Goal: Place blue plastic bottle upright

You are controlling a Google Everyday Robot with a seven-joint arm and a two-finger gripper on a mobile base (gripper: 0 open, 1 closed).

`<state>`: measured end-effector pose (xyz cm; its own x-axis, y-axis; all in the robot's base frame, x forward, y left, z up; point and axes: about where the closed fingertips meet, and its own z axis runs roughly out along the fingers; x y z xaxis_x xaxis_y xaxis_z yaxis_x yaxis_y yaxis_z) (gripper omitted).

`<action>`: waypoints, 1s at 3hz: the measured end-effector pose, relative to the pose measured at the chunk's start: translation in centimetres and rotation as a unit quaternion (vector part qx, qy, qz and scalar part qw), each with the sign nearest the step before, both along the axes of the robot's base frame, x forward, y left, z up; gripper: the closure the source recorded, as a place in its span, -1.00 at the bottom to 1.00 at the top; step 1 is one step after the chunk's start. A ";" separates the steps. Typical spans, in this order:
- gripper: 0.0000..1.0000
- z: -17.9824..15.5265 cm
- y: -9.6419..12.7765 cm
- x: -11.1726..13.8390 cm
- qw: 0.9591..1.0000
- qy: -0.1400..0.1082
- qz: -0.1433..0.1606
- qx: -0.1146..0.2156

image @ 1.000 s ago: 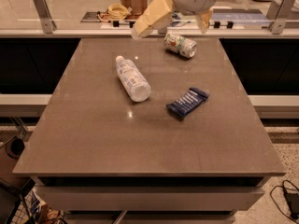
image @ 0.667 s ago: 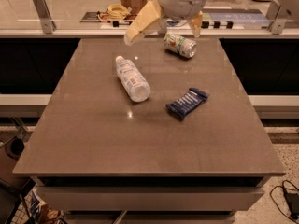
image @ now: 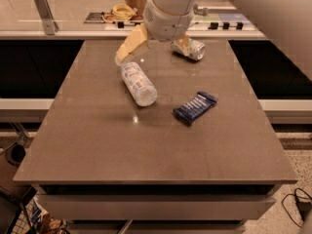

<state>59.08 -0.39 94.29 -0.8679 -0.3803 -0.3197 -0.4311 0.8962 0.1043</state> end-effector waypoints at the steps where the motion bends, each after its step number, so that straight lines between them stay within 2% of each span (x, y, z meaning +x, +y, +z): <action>1: -1.00 -1.8 2.5 0.7 1.000 -0.005 0.013 -0.006; 3: -1.00 -5.1 6.9 1.6 0.998 -0.021 0.034 -0.040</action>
Offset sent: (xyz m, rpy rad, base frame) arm 0.0234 0.0745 -0.0522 -0.0998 -0.0599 0.0725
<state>60.71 6.47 89.17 -0.8258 -0.4640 -0.3206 -0.4938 0.8695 0.0137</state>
